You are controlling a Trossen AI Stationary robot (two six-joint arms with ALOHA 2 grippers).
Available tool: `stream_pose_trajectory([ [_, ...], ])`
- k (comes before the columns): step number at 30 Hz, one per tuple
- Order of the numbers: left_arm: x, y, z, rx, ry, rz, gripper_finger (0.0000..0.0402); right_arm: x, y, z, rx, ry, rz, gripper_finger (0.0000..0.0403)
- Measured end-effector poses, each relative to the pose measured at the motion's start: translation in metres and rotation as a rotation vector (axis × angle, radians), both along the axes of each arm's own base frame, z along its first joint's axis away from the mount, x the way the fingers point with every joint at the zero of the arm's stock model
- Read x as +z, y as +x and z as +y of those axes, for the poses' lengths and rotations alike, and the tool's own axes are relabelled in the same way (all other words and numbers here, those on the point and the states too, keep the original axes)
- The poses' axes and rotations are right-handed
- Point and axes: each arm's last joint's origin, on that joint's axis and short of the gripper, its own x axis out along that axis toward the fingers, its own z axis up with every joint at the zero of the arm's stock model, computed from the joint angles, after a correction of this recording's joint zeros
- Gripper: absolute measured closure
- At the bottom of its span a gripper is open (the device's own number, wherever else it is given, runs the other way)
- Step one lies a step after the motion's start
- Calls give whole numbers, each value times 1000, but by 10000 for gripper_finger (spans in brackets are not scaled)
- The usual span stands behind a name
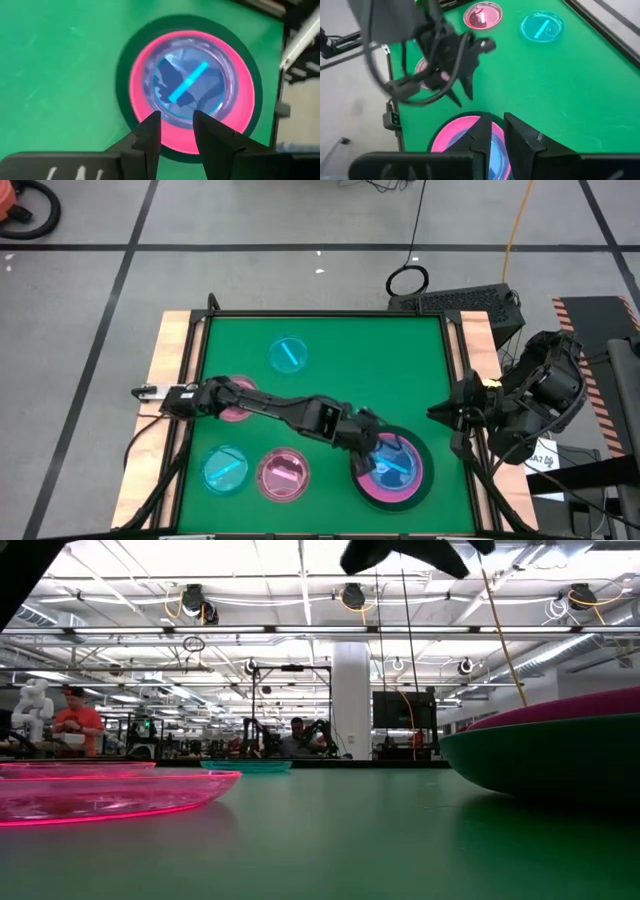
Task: Stack plastic plates
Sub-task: Stack the bottom pink plate on top of the blue plate
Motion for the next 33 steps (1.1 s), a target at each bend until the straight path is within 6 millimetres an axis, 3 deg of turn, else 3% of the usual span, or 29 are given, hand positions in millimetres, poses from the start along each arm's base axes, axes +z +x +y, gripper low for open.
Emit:
stream_pose_trajectory([
  [10,6,-43,-6,88,76,272,282,0,0,-1,83,-91,23,360],
  [19,2,-65,-31,34,137,400,282,0,0,-1,146,-154,37,360],
  [24,-17,-71,-43,58,209,433,282,0,0,-1,153,-159,40,360],
  [28,-37,-74,-59,39,143,461,282,0,0,-1,163,-167,43,360],
  [33,-39,-84,-73,96,116,493,282,-1,-1,1,181,-130,69,360],
])
